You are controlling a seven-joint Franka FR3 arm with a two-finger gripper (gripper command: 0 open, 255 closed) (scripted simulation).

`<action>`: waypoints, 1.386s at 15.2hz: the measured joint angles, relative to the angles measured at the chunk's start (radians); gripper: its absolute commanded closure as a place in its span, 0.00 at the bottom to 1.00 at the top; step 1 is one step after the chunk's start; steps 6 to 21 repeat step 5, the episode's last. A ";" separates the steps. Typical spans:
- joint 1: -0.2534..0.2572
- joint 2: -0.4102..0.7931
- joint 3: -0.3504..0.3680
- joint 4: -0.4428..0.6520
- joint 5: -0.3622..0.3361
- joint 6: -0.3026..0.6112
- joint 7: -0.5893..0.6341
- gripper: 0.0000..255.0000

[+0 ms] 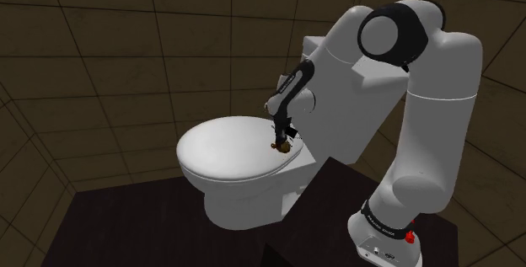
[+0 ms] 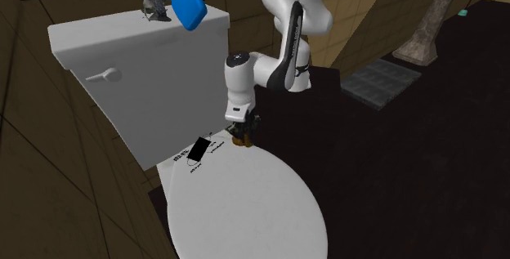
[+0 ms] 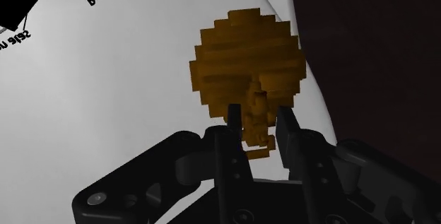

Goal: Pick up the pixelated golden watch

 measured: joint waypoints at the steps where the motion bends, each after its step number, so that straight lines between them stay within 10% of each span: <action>1: 0.003 -0.014 -0.005 -0.004 -0.007 -0.010 0.005 1.00; 21: 0.014 -0.063 -0.022 -0.004 -0.037 -0.057 0.027 1.00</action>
